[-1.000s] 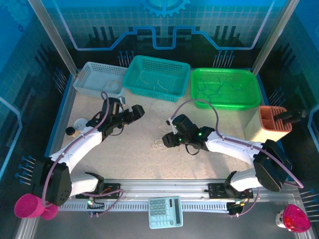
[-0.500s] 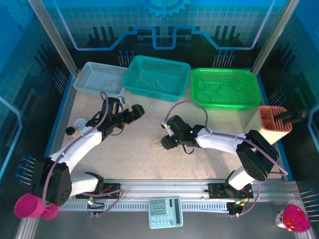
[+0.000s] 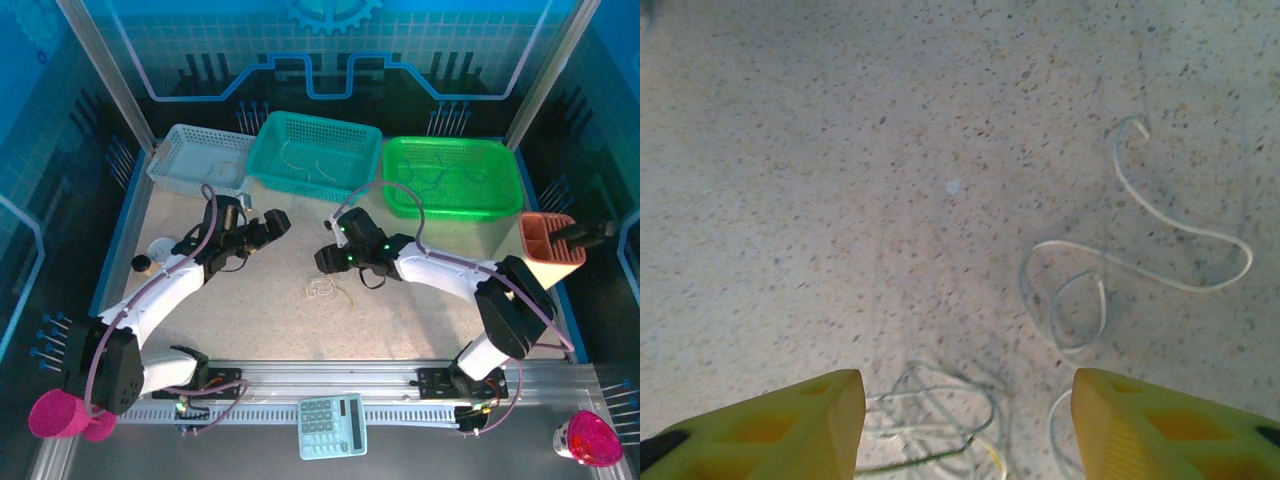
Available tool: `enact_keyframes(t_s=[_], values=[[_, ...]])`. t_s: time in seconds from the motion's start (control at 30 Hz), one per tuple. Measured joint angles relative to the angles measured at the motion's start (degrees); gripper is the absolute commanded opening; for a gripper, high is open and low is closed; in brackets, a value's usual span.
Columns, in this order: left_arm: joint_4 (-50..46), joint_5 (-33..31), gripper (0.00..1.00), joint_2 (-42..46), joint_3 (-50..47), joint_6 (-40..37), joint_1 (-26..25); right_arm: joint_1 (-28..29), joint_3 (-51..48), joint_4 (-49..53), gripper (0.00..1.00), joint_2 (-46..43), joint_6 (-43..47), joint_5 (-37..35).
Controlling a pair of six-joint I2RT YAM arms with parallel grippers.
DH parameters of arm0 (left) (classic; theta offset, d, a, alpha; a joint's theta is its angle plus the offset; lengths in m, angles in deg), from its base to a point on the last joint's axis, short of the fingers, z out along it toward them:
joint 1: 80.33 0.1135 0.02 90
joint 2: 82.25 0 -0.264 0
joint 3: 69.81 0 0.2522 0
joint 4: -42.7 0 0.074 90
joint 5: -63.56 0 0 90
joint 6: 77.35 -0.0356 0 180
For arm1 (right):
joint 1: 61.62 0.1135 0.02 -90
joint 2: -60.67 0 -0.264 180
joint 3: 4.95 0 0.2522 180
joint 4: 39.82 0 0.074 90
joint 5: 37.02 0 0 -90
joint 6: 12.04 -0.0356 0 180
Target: Untangle the cables
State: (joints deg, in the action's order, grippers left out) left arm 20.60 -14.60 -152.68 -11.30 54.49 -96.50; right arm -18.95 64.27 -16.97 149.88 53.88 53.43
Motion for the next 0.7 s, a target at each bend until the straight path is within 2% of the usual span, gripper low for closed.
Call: enact_keyframes(t_s=[0.23,0.37,0.47,0.7], values=[[0.3,6.1,0.97,2.1,-1.9,3.1,-0.1,-0.4,-3.5,0.1,0.58,-6.8,-1.8,0.5],[1.7,8.3,0.86,5.6,-6.0,8.1,-1.6,-1.2,-4.0,0.3,0.58,-7.1,-1.8,1.1],[1.7,8.9,0.77,6.6,-7.1,8.6,-4.0,-1.9,-4.6,-0.1,0.58,-7.2,-1.9,1.2],[-2.6,4.5,0.65,5.4,-5.4,-3.6,-12.7,-5.2,-8.4,-0.1,0.58,-7.6,-2.8,2.0]])
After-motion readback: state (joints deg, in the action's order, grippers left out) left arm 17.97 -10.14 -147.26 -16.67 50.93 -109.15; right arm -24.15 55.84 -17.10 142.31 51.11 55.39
